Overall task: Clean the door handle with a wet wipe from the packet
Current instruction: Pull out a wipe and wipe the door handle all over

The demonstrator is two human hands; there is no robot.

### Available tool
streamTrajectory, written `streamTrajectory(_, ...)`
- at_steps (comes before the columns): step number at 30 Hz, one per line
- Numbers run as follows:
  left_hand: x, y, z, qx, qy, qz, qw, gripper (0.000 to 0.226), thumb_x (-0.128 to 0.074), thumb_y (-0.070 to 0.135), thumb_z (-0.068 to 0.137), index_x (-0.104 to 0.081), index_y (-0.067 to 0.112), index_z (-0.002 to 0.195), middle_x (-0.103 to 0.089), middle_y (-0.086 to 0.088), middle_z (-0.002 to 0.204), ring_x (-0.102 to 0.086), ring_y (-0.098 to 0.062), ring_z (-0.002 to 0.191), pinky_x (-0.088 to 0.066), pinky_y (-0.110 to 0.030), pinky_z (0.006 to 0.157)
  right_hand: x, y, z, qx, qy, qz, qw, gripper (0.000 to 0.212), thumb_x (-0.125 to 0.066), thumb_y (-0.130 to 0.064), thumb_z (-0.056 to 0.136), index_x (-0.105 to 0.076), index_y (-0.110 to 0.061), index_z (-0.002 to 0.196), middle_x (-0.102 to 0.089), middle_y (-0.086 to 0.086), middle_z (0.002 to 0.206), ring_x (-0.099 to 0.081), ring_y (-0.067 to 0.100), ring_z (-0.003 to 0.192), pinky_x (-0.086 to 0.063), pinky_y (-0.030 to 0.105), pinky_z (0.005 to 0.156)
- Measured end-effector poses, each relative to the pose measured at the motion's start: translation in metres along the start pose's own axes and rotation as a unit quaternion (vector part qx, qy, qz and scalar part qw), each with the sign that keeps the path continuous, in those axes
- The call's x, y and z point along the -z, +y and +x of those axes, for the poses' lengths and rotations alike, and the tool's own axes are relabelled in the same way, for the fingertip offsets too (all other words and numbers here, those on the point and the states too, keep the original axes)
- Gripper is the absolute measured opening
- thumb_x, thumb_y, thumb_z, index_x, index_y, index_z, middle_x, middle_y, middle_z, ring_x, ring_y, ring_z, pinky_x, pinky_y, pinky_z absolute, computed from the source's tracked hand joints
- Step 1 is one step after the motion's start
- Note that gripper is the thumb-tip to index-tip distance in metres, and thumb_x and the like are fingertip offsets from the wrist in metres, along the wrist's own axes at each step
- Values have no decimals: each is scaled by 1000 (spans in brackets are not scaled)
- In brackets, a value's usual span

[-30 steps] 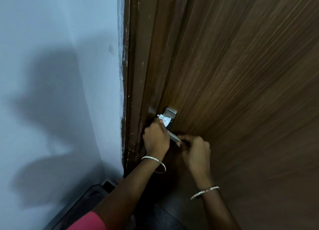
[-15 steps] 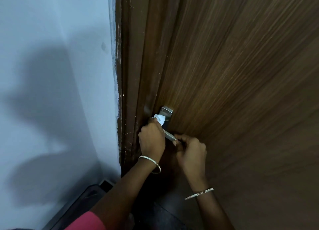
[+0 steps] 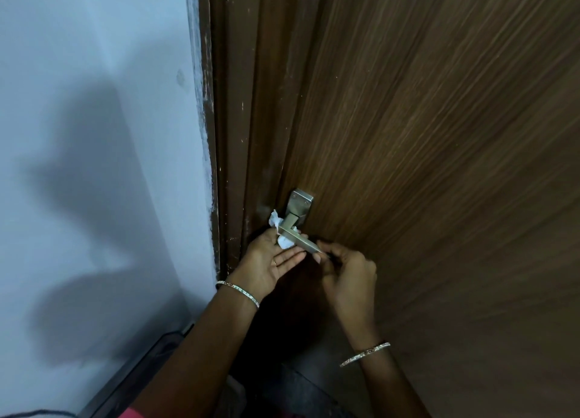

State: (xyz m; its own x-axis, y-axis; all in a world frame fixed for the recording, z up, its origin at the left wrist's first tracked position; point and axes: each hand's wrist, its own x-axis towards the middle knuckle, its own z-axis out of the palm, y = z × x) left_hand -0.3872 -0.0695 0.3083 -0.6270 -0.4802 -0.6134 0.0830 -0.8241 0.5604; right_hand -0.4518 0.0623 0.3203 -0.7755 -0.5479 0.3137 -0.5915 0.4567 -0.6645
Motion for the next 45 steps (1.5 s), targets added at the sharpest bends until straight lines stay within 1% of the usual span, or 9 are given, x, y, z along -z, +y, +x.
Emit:
streamTrajectory(6, 3, -12, -4, -33, 22, -7, 999, 30, -41, 24, 102, -65, 7, 95, -75, -11, 83, -74, -17, 72, -61, -27, 57, 2, 0, 0, -10, 0, 7, 1000, 23, -73, -15, 85, -77, -26, 106, -78, -7, 100, -72, 13, 93, -52, 21, 84)
streamTrajectory(10, 4, -22, -6, -113, 40, 68, 990, 26, -40, 14, 102, -63, 1, 106, -72, -13, 88, -72, -17, 75, -59, -23, 59, 6, 1, 3, -20, -22, 27, 999, 24, -74, -17, 85, -77, -26, 107, -77, -9, 102, -72, 8, 97, -54, 23, 90)
streamTrajectory(17, -3, -54, -10, -198, 34, 173, 964, 24, -49, 3, 98, -65, 6, 81, -68, -13, 81, -67, -14, 64, -59, -29, 63, 8, 10, 8, -40, -71, 123, 989, 21, -69, -15, 90, -78, -25, 106, -76, -15, 102, -68, -7, 100, -51, 14, 91)
streamTrajectory(25, -5, -65, -13, -207, -30, 177, 962, 21, -52, 3, 97, -71, 6, 91, -75, -11, 88, -73, -15, 73, -58, -24, 63, 3, 19, 11, -237, -166, 464, 837, 21, -57, -7, 95, -74, -6, 108, -75, 15, 109, -70, 24, 104, -55, 33, 89)
streamTrajectory(31, 5, -53, -15, -159, -104, 287, 939, 16, -58, 13, 96, -73, 7, 97, -75, -14, 98, -73, -17, 81, -60, -29, 70, 10, 30, 20, -308, -232, 546, 744, 31, -67, -12, 84, -72, -2, 114, -70, 22, 117, -69, 23, 100, -60, 28, 83)
streamTrajectory(35, 9, -35, -16, -127, -100, 316, 935, 23, -72, 25, 86, -76, 7, 100, -77, -13, 89, -73, -16, 75, -59, -25, 66, 9, 29, 19, -355, -219, 559, 716, 33, -73, -9, 77, -73, 1, 108, -70, 26, 116, -72, 27, 97, -61, 34, 79)
streamTrajectory(40, 6, -29, -20, -123, -45, 260, 957, 28, -80, 22, 77, -73, 6, 99, -76, -16, 89, -72, -18, 73, -59, -24, 62, 11, 26, 15, -362, -147, 531, 752, 25, -78, -4, 68, -77, 1, 93, -74, 25, 102, -75, 25, 87, -62, 29, 77)
streamTrajectory(43, 8, -22, -21, -106, -37, 192, 975, 40, -78, 18, 80, -63, 6, 114, -74, -16, 100, -74, -23, 84, -62, -30, 70, 16, 23, 7, -314, -81, 460, 827, 28, -79, 2, 71, -75, 3, 99, -76, 23, 95, -73, 32, 91, -59, 34, 84)
streamTrajectory(45, 9, -15, -21, -100, -38, 141, 984, 39, -72, 15, 85, -59, 5, 121, -73, -16, 106, -74, -25, 89, -62, -30, 72, 22, 21, 1, -248, -10, 362, 898, 22, -79, 1, 75, -79, -7, 95, -79, 9, 92, -74, 23, 93, -57, 32, 85)
